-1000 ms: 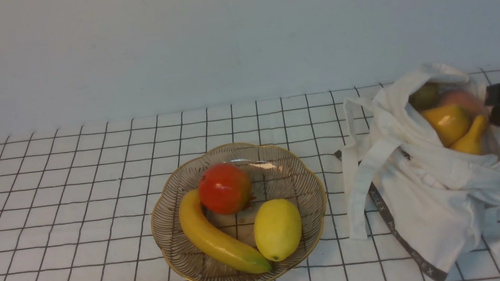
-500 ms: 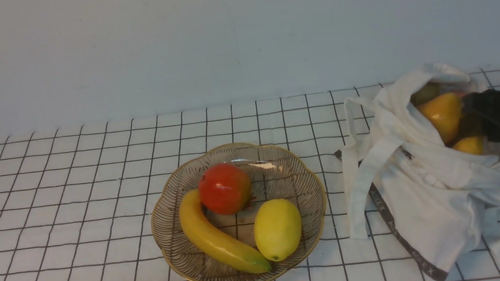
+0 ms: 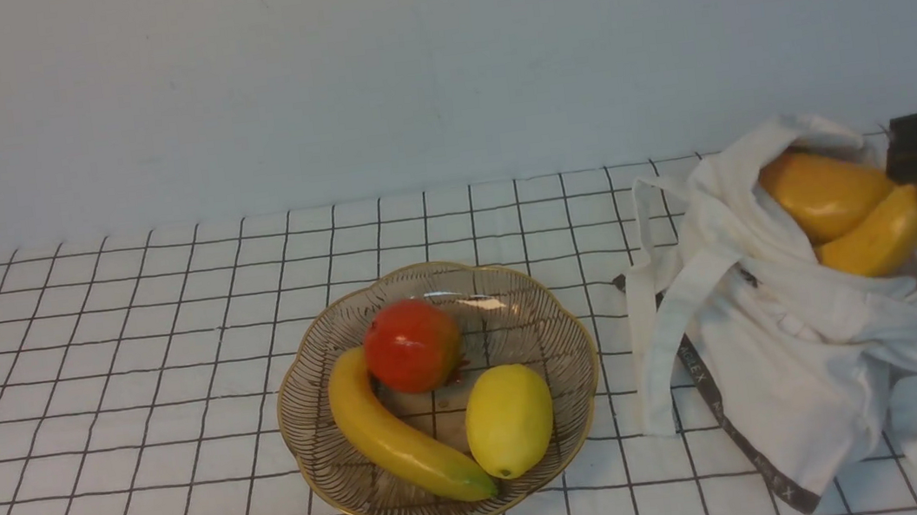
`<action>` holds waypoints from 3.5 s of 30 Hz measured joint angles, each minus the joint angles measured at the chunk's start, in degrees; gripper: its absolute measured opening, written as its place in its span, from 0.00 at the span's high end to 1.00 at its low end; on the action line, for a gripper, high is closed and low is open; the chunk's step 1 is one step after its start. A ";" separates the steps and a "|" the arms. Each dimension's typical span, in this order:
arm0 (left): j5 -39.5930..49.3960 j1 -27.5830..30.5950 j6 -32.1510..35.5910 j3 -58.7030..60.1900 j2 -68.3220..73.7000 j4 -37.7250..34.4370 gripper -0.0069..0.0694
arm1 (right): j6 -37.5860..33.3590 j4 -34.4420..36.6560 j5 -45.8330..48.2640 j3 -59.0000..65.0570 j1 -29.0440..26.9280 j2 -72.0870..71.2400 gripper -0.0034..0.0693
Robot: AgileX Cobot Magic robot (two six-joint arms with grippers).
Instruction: Take the fruit out of the bag on the white checkered tablecloth and place them on the plate.
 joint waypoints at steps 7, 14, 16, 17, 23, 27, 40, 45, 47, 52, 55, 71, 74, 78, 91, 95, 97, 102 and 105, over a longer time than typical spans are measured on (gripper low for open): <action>0.00 0.00 0.00 0.00 0.00 0.00 0.92 | -7.08 1.47 -0.83 0.00 0.00 -5.00 0.82; 0.00 0.00 0.00 0.00 0.00 0.00 0.92 | -8.82 7.05 0.09 -0.07 0.00 -5.35 0.82; 0.00 0.00 0.00 0.00 0.00 0.00 0.92 | -9.92 7.73 1.58 -0.77 0.00 -5.33 0.82; 0.00 0.00 0.00 0.00 0.00 0.00 0.92 | -10.38 7.73 2.98 -1.40 0.00 -5.33 0.82; 0.00 0.00 -0.31 0.00 0.00 0.00 0.92 | -11.24 3.60 13.85 -10.11 0.00 -5.33 0.82; 0.00 0.00 -0.31 0.00 0.00 0.00 0.92 | -7.51 -2.29 19.22 -14.90 0.00 -5.55 0.82; 0.00 0.00 0.00 0.00 0.00 0.00 0.92 | 4.65 -6.24 29.99 -22.65 0.05 -8.35 0.82; 0.00 0.00 0.00 0.00 0.00 0.00 0.92 | -4.36 7.52 30.01 -22.72 4.45 -9.25 0.82; 0.00 0.00 -0.31 0.00 0.00 0.00 0.92 | -6.19 9.39 29.52 -22.72 8.53 -8.82 0.82; 0.00 0.00 -0.31 0.00 0.00 0.00 0.92 | -7.22 10.15 28.09 -22.77 20.27 -4.45 0.82; 0.00 0.00 0.00 0.00 0.00 0.00 0.92 | -7.40 9.72 26.14 -22.77 27.18 0.71 0.82; 0.00 0.00 0.00 0.00 0.00 0.00 0.92 | -7.46 4.66 4.18 -22.77 37.56 26.01 0.82; 0.00 0.00 0.00 0.00 0.00 0.00 0.92 | -7.46 3.82 2.12 -22.77 37.56 27.35 0.82; 0.00 0.00 0.00 0.00 0.00 0.00 0.92 | -7.46 3.81 -0.17 -22.77 37.56 28.09 0.74; 0.00 0.00 0.00 0.00 0.00 0.00 0.92 | -7.64 -1.11 -0.20 -22.77 37.56 23.41 0.15; 0.00 0.00 -0.31 0.00 0.00 0.00 0.92 | -3.39 -10.32 2.52 -22.77 37.56 14.84 0.18; 0.00 0.00 0.00 0.00 0.00 0.00 0.92 | 3.13 -18.54 3.92 -22.77 37.56 7.60 0.26; 0.00 0.00 0.00 0.00 0.00 0.00 0.92 | 19.39 -36.41 8.09 -22.77 37.56 -7.36 0.49; 0.00 0.00 0.00 0.00 0.00 0.00 0.92 | 30.39 -47.76 12.55 -22.77 37.56 -16.22 0.71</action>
